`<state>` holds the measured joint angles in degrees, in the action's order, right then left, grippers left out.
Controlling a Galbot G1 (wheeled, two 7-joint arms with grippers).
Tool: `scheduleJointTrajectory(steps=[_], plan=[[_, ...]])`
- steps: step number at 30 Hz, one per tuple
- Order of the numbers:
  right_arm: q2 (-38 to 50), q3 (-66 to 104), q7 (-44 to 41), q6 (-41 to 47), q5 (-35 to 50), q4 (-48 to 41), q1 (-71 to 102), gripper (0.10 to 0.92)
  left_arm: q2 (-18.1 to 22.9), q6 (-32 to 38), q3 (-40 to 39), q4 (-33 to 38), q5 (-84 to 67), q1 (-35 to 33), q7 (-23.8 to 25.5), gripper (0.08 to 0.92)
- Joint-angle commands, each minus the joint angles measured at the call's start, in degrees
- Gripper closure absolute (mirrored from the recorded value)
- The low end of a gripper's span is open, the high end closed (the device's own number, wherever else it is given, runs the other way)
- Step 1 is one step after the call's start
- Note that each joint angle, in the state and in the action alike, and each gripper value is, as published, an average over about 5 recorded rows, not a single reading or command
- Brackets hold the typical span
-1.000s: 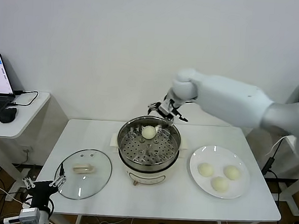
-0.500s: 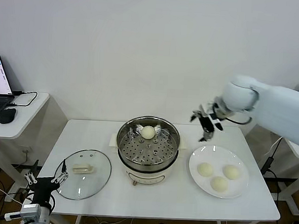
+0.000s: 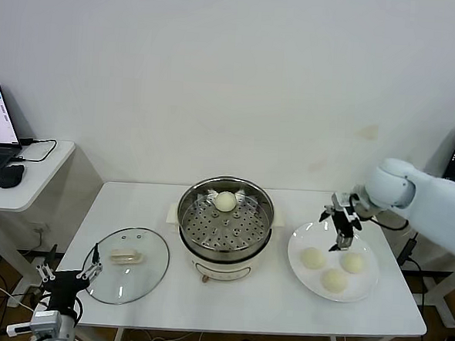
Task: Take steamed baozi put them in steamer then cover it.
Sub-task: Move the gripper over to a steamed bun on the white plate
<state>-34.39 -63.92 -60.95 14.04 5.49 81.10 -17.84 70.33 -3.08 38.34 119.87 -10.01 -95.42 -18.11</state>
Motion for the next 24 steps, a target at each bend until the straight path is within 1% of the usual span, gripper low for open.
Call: scheduleJointTrajectory(steps=[1,8,18,24], plan=[[-3.01,8.88,-0.14,-2.28,-7.03,-7.13,12.49,0.202,0.18,0.07,0.44,-0.06,0.01,-0.36,-0.01,0.177],[-7.07,10.80,0.46,-2.24,-8.27,-10.20,15.48,0.203,0.48,0.12,0.91,-0.20,0.05,-0.61,-0.03,0.177],[-9.37,11.76,1.17,-2.54,-10.70,-12.71,16.88,0.203,0.79,0.26,0.98,-0.45,0.17,-0.68,-0.07,0.177],[-10.29,12.90,1.59,-2.47,-11.67,-13.51,18.45,0.216,0.96,0.25,0.82,-0.50,0.40,-0.67,-0.10,0.177]])
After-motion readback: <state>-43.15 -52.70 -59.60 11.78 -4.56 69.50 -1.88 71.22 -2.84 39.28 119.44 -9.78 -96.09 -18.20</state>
